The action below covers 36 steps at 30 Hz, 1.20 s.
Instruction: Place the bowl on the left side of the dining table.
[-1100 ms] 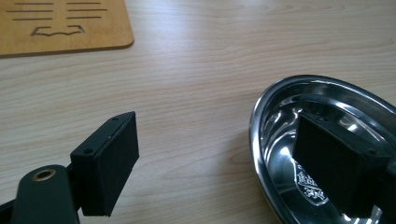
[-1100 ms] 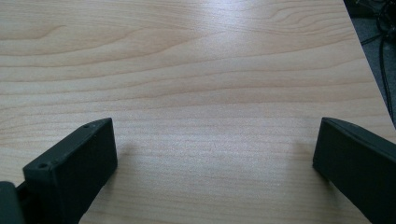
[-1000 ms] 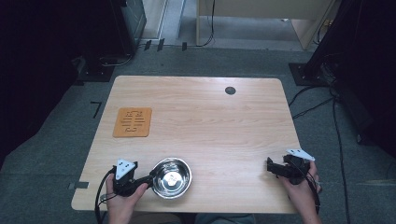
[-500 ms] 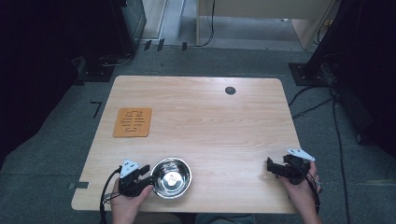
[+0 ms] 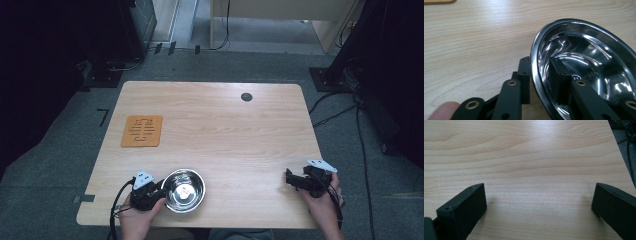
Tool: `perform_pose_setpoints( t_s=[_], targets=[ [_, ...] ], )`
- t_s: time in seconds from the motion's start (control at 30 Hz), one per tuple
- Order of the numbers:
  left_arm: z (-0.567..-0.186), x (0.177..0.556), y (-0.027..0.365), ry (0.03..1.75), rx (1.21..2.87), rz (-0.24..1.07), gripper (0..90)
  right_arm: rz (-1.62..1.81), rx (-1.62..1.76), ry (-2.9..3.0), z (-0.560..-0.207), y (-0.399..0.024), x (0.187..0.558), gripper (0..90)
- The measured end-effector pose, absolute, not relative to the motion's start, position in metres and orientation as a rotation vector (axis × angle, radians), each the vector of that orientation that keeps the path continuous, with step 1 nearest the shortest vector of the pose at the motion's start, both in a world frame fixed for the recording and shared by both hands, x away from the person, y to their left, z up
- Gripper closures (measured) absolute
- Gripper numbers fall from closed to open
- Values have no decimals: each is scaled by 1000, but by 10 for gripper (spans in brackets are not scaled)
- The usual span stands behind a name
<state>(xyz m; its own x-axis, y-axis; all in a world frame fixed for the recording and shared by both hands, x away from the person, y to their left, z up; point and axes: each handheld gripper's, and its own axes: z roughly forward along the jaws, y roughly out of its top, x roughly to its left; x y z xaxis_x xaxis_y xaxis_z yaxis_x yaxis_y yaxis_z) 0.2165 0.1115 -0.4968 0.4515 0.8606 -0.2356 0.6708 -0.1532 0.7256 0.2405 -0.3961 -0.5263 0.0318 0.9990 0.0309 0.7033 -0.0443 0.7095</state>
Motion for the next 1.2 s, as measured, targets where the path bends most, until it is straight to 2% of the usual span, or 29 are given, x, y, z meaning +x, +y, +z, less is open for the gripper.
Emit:
perform_pose_setpoints(
  t_s=[0.27, 0.4, 0.8, 0.97, 1.2],
  targets=[
    [-496, 217, 109, 1283, 1925, 300, 752, 749, 1801, 1722, -526, -396, 241, 0],
    [-502, 218, 107, 1292, 1960, 267, 710, 750, 1801, 1723, -526, -396, 241, 0],
    [-497, 220, 111, 1292, 1922, 241, 797, 750, 1801, 1723, -526, -396, 241, 0],
    [-493, 222, 120, 1337, 1811, 94, 835, 750, 1801, 1722, -526, -396, 241, 0],
    [-495, 223, 128, 1351, 1779, 78, 843, 750, 1801, 1723, -526, -396, 241, 0]
  ],
)
